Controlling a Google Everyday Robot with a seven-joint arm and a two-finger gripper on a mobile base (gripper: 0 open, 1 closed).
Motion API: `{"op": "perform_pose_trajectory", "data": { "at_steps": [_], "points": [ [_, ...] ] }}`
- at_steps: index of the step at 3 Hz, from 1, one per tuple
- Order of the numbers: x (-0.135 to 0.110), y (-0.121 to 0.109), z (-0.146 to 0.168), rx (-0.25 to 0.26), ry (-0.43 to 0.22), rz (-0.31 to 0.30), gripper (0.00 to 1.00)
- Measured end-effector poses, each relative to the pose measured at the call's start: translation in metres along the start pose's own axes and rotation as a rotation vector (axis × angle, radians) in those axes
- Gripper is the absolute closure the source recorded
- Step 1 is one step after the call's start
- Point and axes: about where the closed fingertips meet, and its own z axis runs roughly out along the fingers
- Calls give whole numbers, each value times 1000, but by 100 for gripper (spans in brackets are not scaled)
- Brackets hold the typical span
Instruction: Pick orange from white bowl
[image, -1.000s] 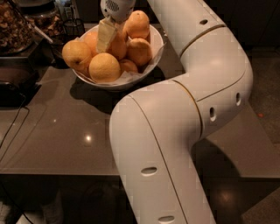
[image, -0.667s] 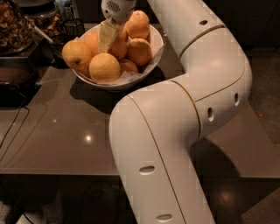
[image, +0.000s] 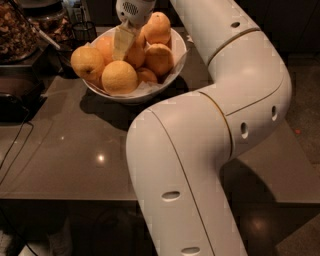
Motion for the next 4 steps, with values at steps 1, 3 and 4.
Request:
{"op": "perform_pose_trajectory", "data": {
  "at_steps": [1,3,4],
  "points": [
    [-10,-4,-14,34,-77,-32,100],
    [-12,15,-78,129,-287,-107,100],
    [-14,21,-67,115,-281,-109,100]
  ]
}}
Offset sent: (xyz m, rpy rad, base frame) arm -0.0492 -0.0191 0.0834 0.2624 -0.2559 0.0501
